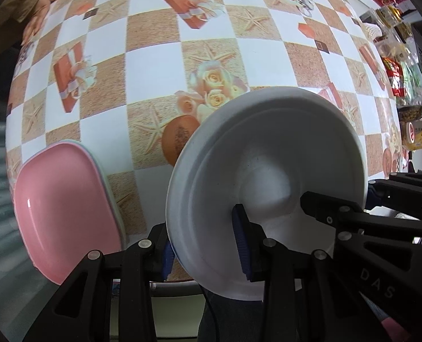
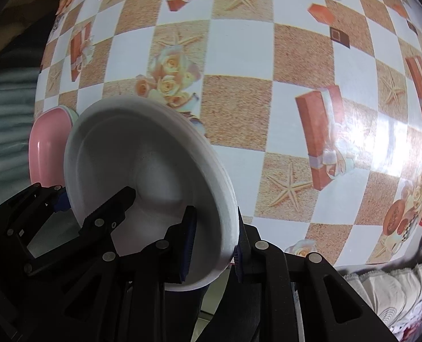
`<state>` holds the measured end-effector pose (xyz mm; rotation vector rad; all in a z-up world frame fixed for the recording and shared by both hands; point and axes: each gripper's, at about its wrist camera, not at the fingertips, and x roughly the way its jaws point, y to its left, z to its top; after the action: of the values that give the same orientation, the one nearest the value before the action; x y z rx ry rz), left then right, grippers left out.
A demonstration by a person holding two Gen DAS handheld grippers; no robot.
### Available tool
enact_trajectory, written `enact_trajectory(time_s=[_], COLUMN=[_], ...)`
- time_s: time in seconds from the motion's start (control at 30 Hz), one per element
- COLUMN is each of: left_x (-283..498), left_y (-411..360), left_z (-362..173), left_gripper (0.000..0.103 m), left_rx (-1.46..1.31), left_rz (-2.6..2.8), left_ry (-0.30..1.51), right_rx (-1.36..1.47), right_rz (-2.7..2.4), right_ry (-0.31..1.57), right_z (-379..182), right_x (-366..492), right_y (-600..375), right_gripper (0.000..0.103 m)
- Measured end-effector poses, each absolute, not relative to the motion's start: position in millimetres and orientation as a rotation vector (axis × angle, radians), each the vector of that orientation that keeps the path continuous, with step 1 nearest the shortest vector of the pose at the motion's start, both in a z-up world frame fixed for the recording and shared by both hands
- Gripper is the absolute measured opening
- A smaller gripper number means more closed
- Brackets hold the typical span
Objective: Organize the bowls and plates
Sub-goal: 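Carry the stacked white bowls over the pink square plate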
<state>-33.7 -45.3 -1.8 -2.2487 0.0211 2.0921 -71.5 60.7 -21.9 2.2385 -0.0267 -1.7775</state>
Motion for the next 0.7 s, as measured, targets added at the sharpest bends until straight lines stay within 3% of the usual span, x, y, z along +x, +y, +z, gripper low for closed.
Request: enact_trajectory(time_s=[0.7], left_x=[14.5], left_y=[-89.8], left_z=[40.3], left_gripper=[0.039], left_rx=[-2.214], left_rz=[2.243], left_ry=[-0.124], right_rx=[2.125], right_rz=[-1.806], right_ry=[0.132], right_z=[2.0], right_x=[-59.7], right_y=[7.7], right_gripper=[0.025])
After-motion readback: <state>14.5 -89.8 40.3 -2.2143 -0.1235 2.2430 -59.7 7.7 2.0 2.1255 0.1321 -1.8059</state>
